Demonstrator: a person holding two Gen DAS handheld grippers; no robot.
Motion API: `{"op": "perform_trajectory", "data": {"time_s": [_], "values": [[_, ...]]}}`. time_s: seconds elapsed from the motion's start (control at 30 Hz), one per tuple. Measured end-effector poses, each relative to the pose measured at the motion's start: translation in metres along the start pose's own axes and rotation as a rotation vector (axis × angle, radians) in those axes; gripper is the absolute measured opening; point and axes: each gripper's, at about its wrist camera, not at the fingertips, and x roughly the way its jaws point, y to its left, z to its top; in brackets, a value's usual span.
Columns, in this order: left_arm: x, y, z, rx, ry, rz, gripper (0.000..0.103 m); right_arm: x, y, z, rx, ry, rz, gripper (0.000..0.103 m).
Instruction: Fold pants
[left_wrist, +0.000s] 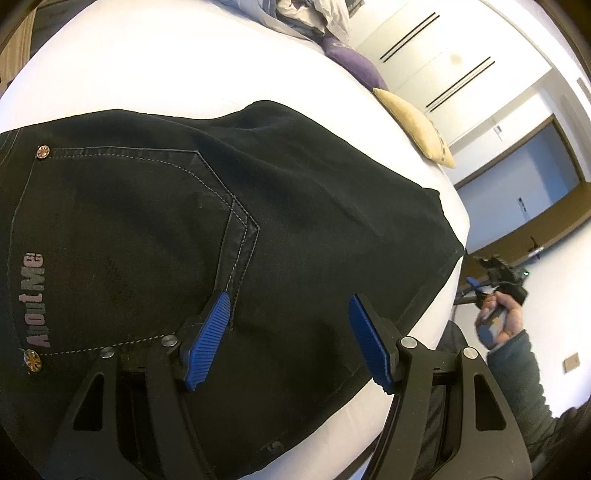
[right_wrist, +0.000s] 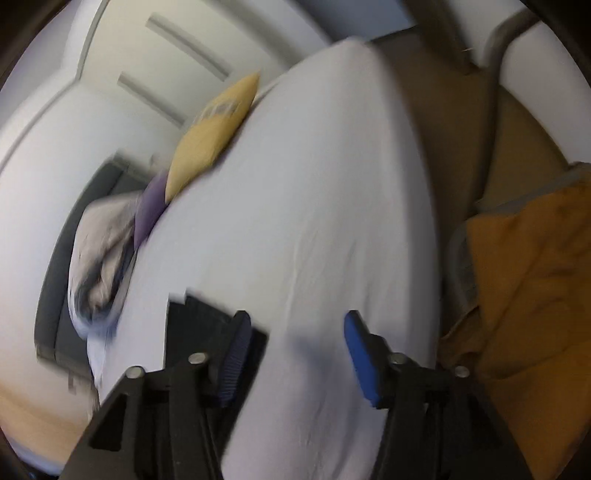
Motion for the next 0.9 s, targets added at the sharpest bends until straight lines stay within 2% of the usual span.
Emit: {"op": "perform_trajectory", "data": {"time_s": [0.07, 0.13, 0.17, 0.23, 0.3, 0.33, 0.37, 0.47, 0.5, 0.53, 0.57, 0.67, 0.7, 0.73, 0.77, 0.8, 0.83, 0.87, 0.9], "values": [[0.001, -0.001, 0.002, 0.008, -0.003, 0.006, 0.066, 0.002, 0.037, -0.004, -0.132, 0.059, 0.098, 0.057], [0.004, -0.003, 0.003, 0.014, -0.004, 0.008, 0.066, 0.014, 0.097, -0.028, -0.346, 0.197, 0.228, 0.057], [0.005, -0.003, 0.003, 0.015, -0.006, 0.007, 0.066, 0.024, 0.132, -0.049, -0.474, 0.292, 0.292, 0.056], [0.005, -0.003, 0.003, 0.011, -0.008, 0.003, 0.066, 0.038, 0.180, -0.077, -0.635, 0.389, 0.372, 0.049], [0.004, -0.003, -0.001, 0.014, -0.006, -0.001, 0.066, 0.060, 0.210, -0.095, -0.693, 0.521, 0.421, 0.048], [0.002, 0.001, -0.002, 0.013, -0.006, -0.005, 0.066, 0.076, 0.220, -0.105, -0.704, 0.612, 0.435, 0.048], [-0.002, 0.001, -0.005, 0.012, -0.007, -0.009, 0.066, 0.095, 0.226, -0.114, -0.720, 0.683, 0.406, 0.048], [-0.005, 0.008, -0.008, 0.010, -0.008, -0.017, 0.066, 0.149, 0.212, -0.128, -0.703, 0.834, 0.251, 0.045], [-0.010, 0.014, -0.008, 0.010, -0.008, -0.021, 0.066, 0.162, 0.203, -0.125, -0.676, 0.843, 0.206, 0.043], [-0.010, 0.014, -0.009, 0.010, -0.008, -0.024, 0.066, 0.171, 0.195, -0.122, -0.657, 0.840, 0.188, 0.027], [-0.010, 0.014, -0.009, 0.011, -0.008, -0.027, 0.066, 0.182, 0.185, -0.112, -0.630, 0.783, 0.158, 0.000], [-0.010, 0.020, -0.011, 0.012, -0.010, -0.030, 0.066, 0.187, 0.166, -0.074, -0.539, 0.562, 0.118, 0.000], [-0.010, 0.019, -0.011, 0.015, -0.011, -0.026, 0.066, 0.179, 0.165, -0.060, -0.565, 0.429, 0.021, 0.000], [-0.011, 0.019, -0.012, 0.016, -0.012, -0.024, 0.066, 0.169, 0.168, -0.049, -0.590, 0.327, -0.048, 0.002], [-0.011, 0.020, -0.013, 0.015, -0.014, -0.025, 0.066, 0.159, 0.171, -0.044, -0.599, 0.289, -0.051, 0.012], [-0.011, 0.020, -0.013, 0.014, -0.016, -0.026, 0.066, 0.150, 0.174, -0.042, -0.613, 0.277, -0.024, 0.022], [-0.012, 0.021, -0.014, 0.012, -0.020, -0.028, 0.066, 0.141, 0.179, -0.044, -0.643, 0.280, 0.017, 0.047], [-0.012, 0.022, -0.014, 0.010, -0.023, -0.029, 0.066, 0.131, 0.186, -0.051, -0.705, 0.294, 0.061, 0.059], [-0.012, 0.022, -0.015, 0.010, -0.026, -0.028, 0.066, 0.121, 0.191, -0.059, -0.784, 0.314, 0.095, 0.059]]}}
